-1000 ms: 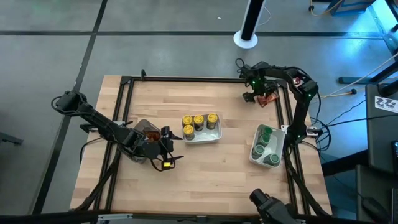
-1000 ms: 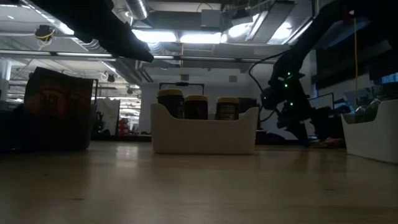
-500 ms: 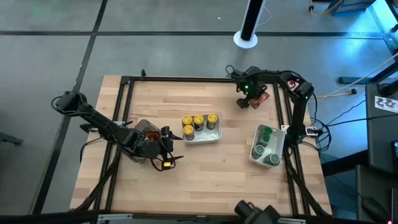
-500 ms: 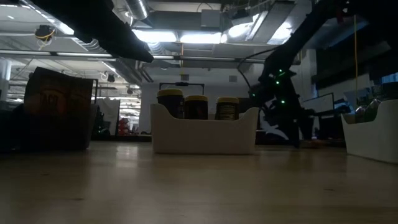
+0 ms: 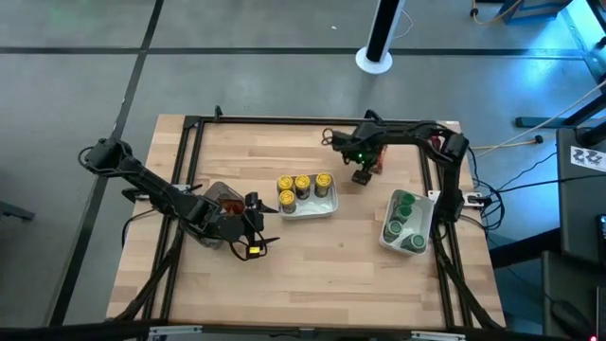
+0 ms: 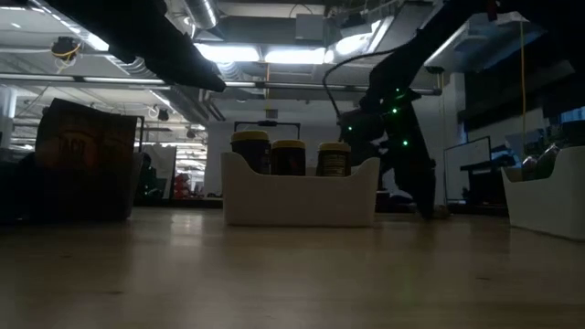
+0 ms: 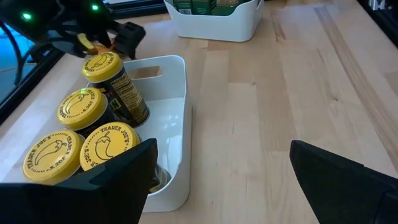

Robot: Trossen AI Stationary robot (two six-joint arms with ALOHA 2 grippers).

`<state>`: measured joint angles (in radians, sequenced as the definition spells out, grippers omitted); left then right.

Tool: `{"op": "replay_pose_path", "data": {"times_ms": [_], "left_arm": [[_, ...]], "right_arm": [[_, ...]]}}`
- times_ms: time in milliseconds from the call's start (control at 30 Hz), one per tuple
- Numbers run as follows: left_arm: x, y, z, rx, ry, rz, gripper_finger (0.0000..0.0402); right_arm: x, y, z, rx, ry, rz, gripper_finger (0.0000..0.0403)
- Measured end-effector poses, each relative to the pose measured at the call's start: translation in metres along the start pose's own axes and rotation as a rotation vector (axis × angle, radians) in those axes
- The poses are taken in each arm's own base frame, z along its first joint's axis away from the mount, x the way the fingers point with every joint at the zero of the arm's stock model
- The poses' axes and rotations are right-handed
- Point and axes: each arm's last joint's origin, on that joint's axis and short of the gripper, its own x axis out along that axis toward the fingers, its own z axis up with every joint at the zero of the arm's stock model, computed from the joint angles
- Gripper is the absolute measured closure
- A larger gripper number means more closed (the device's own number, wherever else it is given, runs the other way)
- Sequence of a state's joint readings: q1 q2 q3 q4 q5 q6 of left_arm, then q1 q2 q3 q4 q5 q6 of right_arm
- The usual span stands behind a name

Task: Sort spices by type
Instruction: Put the orange seasoning pack into the black bin

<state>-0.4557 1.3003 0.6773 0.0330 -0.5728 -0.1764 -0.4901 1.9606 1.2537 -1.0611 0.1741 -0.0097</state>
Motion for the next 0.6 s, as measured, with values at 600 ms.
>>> {"op": "replay_pose_path", "data": {"times_ms": [600], "left_arm": [[0.0,0.0,0.0,0.0,-0.001,0.0,0.0053]], "right_arm": [[-0.063,-0.015,-0.02,0.22,-0.249,-0.032,0.0054]]}}
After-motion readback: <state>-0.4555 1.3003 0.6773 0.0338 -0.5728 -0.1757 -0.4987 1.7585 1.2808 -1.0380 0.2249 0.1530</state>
